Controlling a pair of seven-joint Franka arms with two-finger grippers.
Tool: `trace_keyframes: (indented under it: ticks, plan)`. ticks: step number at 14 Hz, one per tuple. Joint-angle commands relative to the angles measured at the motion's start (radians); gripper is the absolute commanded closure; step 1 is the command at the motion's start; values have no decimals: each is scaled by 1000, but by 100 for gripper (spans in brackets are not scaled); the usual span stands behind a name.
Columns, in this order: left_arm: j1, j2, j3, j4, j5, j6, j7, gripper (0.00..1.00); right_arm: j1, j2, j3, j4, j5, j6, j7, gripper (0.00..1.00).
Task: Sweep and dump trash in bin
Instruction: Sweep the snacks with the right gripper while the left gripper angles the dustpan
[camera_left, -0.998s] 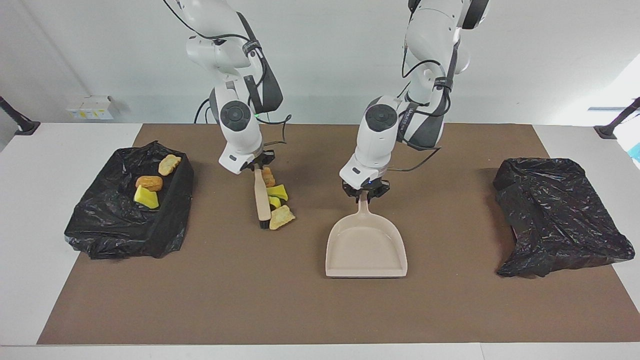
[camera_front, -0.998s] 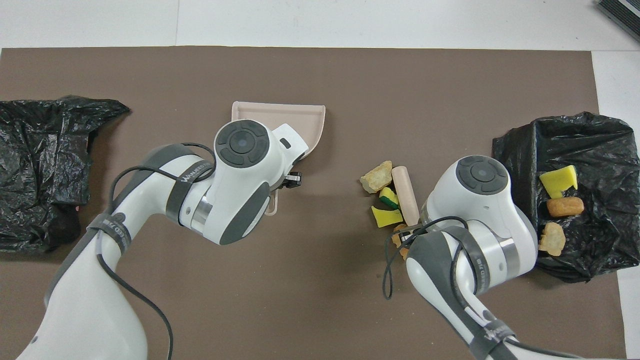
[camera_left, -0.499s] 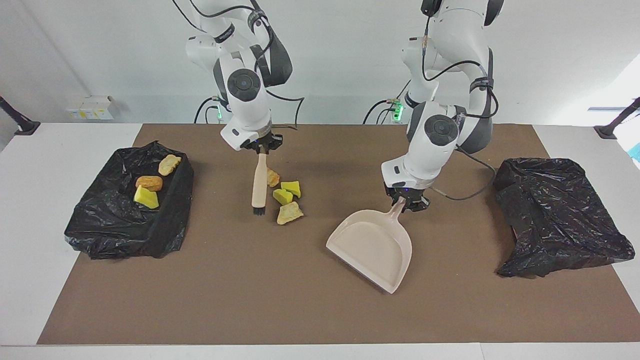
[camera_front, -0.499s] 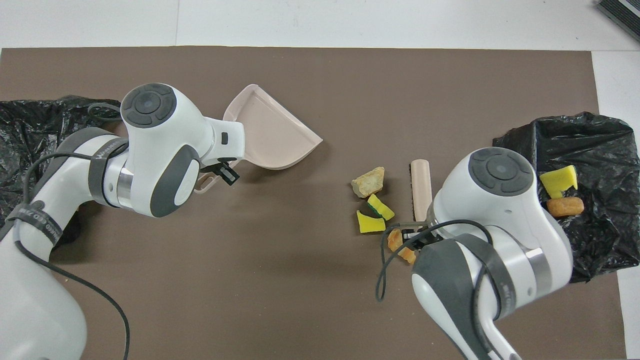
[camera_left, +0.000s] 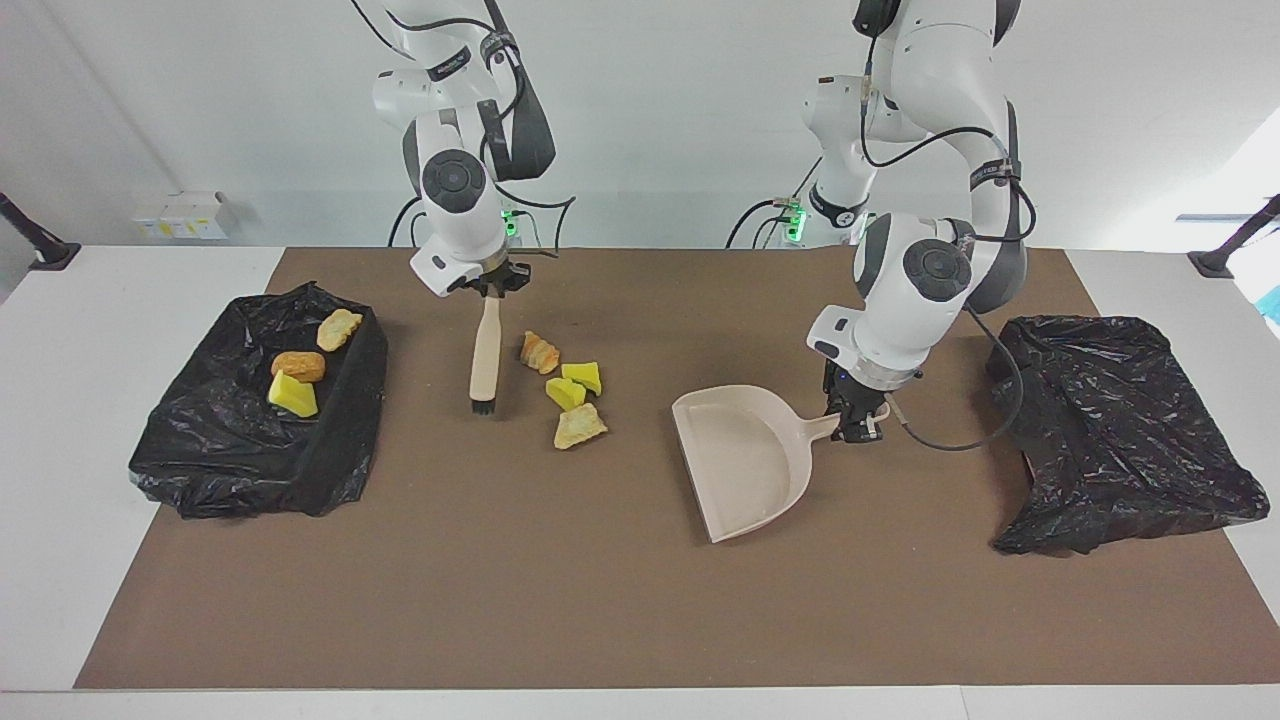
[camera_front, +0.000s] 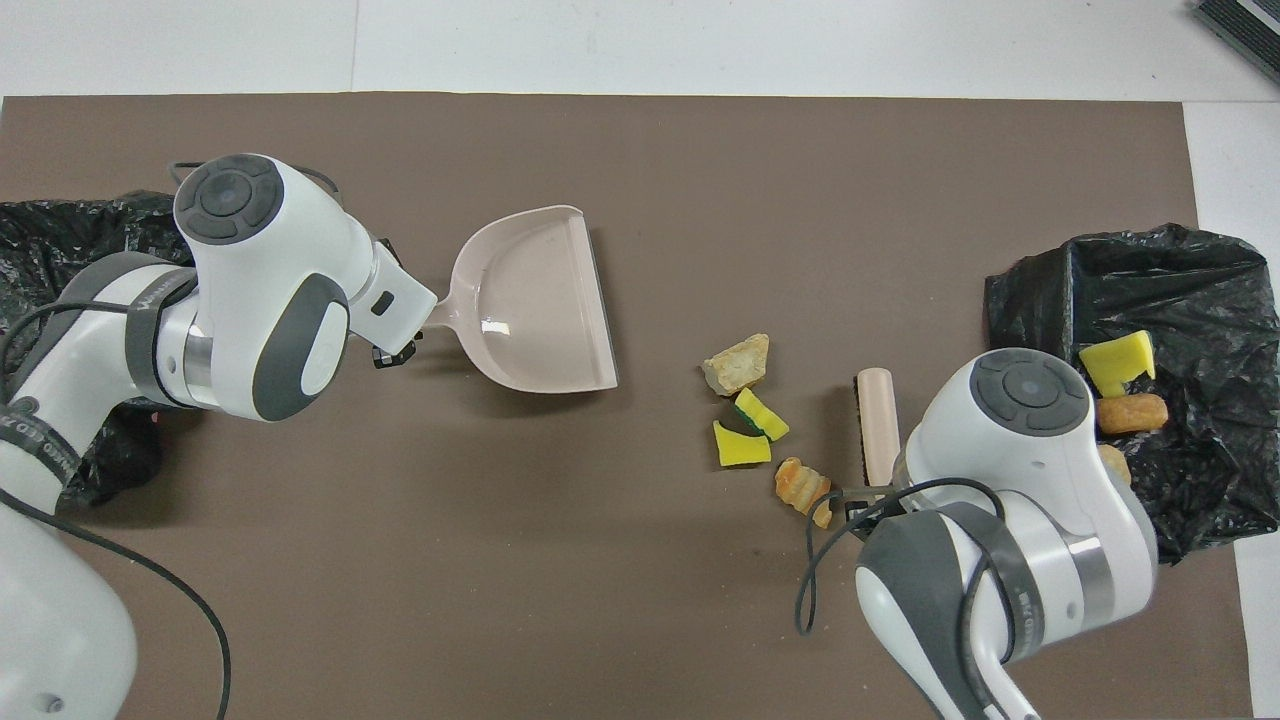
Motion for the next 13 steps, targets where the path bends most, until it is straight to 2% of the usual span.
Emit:
trace_keyframes:
  ticks: [1, 3, 6, 10, 13]
  plan:
    - [-84, -46, 4, -62, 128, 34, 7, 100, -10, 9, 10, -31, 37, 29, 35, 100]
    - [-92, -63, 2, -99, 131, 31, -124, 100, 7, 34, 11, -32, 66, 37, 72, 100]
    - [-145, -60, 2, -104, 139, 19, -151, 100, 41, 60, 13, -32, 115, 73, 115, 100]
    - [-231, -71, 2, -143, 139, 17, -247, 100, 160, 141, 13, -23, 187, 170, 219, 100]
    - [-268, -71, 2, -163, 139, 28, -318, 100, 252, 184, 13, -3, 300, 251, 279, 100]
